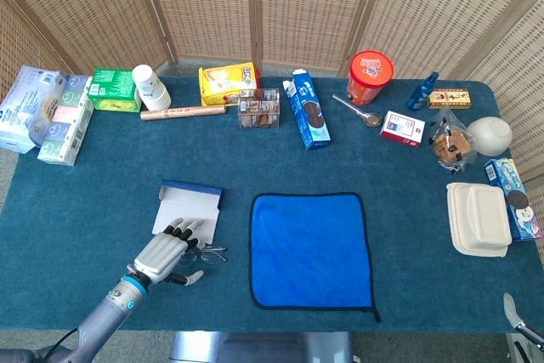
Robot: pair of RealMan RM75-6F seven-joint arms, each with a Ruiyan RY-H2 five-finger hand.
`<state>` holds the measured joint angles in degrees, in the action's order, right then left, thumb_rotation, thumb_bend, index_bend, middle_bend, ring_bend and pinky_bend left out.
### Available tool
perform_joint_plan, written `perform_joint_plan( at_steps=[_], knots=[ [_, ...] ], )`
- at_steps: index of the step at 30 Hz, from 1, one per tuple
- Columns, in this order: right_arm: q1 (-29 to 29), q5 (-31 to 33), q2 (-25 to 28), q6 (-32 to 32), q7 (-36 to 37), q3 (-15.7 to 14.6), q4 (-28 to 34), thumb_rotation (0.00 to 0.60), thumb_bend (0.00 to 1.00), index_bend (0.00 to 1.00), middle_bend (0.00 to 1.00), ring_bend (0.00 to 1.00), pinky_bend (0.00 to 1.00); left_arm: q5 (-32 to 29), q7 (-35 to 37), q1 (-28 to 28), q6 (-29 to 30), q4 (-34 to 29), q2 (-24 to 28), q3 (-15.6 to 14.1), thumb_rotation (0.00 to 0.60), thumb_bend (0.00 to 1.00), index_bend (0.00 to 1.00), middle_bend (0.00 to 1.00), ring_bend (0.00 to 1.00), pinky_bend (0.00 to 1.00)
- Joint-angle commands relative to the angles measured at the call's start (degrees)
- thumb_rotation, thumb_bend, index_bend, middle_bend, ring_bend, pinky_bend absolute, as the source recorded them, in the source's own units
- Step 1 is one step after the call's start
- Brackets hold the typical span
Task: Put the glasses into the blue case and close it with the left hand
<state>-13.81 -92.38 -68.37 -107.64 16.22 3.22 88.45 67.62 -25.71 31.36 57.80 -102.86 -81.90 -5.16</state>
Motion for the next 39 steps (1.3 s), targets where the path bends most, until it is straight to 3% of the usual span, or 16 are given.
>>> perform_joint_plan(
  at_steps=[1, 14, 26, 39],
  knots=[
    [-0.04, -0.06, 0.01, -0.05, 0.03, -0.01, 0.00, 0.404, 0.33, 0.10, 0.13, 0.00, 0.06, 0.71, 0.32, -0.09, -0.40, -1.05, 0.54, -0.48, 0.306, 0.26, 0.28, 0.01, 0.00, 0.01],
    [-0.42, -0.42, 0.01, -0.80, 0.92, -0.09, -0.15, 0.401, 0.34, 0.10, 0.13, 0.00, 0.07, 4.96, -5.37, -2.37, 4.50, 1.40, -1.25, -1.63, 0.310, 0.27, 0.29, 0.02, 0.00, 0.01],
    [-0.34, -0.32, 0.07, -0.74, 1.51, 0.12, -0.30, 0.403, 0.33, 0.10, 0.13, 0.00, 0.07, 6.46, -7.15, -3.32, 4.97, 4.33, -3.94, -1.41, 0.308, 0.27, 0.30, 0.03, 0.00, 0.01],
    [-0.40, -0.26, 0.01, -0.95, 2.47, 0.28, -0.60, 0.401, 0.33, 0.09, 0.13, 0.00, 0.08, 8.44, -6.81, -4.36, 5.05, 6.05, -5.79, -1.49, 0.317, 0.30, 0.41, 0.06, 0.00, 0.01]
  ],
)
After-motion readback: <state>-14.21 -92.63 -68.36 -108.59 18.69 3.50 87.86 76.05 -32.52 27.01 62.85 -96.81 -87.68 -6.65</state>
